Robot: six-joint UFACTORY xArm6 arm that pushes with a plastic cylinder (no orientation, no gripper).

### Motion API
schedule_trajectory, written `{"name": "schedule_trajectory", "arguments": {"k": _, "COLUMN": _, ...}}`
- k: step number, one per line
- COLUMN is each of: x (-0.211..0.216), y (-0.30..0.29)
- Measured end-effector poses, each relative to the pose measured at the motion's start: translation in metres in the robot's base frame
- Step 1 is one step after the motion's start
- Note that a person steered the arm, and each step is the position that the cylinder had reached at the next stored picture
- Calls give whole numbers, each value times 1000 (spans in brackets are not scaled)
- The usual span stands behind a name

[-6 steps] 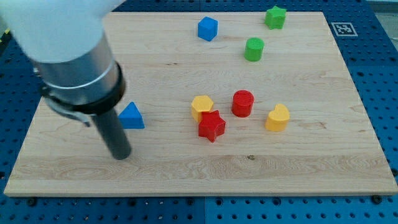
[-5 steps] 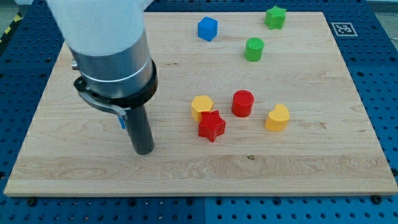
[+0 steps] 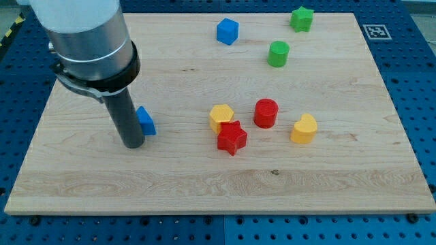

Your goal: Push the blue triangle top left side of the yellow hexagon

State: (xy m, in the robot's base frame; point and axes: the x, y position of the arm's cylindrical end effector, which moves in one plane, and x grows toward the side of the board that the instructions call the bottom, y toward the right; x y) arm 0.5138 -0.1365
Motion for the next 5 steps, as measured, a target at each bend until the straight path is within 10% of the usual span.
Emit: {"name": "schedule_trajectory", "arguments": {"k": 5, "x": -49, "y": -5}}
